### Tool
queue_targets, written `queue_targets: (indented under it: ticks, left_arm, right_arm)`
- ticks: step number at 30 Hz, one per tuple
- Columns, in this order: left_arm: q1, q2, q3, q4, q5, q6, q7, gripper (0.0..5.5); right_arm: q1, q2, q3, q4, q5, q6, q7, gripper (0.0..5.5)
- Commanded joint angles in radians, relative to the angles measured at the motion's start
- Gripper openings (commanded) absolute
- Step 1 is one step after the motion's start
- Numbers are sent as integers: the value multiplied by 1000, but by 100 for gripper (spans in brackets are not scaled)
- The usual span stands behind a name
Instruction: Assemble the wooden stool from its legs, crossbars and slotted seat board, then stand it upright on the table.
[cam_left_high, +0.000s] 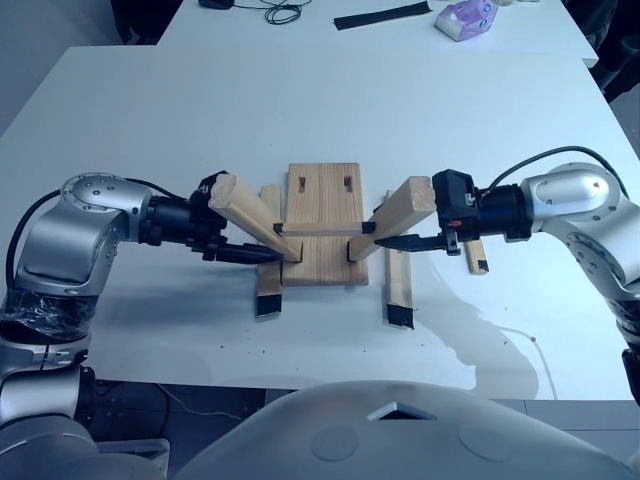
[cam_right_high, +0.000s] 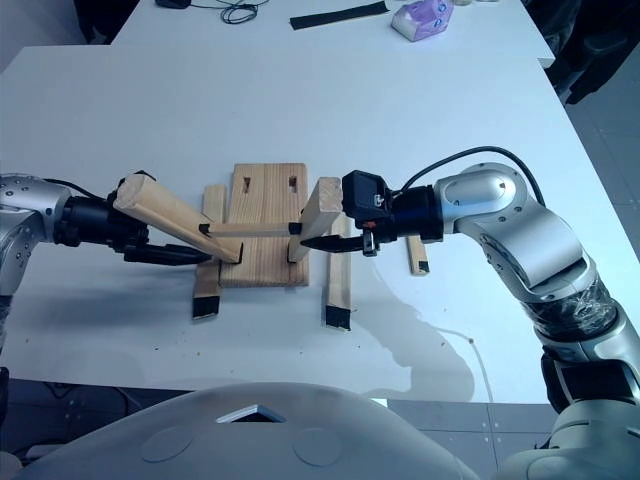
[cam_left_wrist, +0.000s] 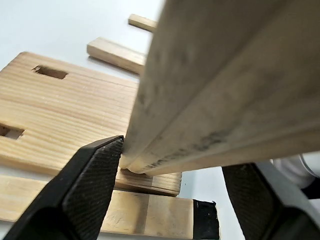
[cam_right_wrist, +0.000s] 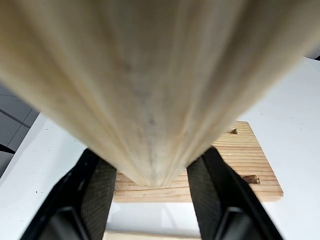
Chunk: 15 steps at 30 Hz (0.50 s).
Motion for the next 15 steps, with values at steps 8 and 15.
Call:
queue_targets:
  ticks: [8,15]
  left_arm:
    - [91,40,-84,-83,66,-364,-122,336]
    - [64,55,-116,24,139,-496,-121,336]
  right_arm:
    - [61,-9,169,-10,-78,134,8,203]
    - [52,-8,172,-9,-75,137,2,203]
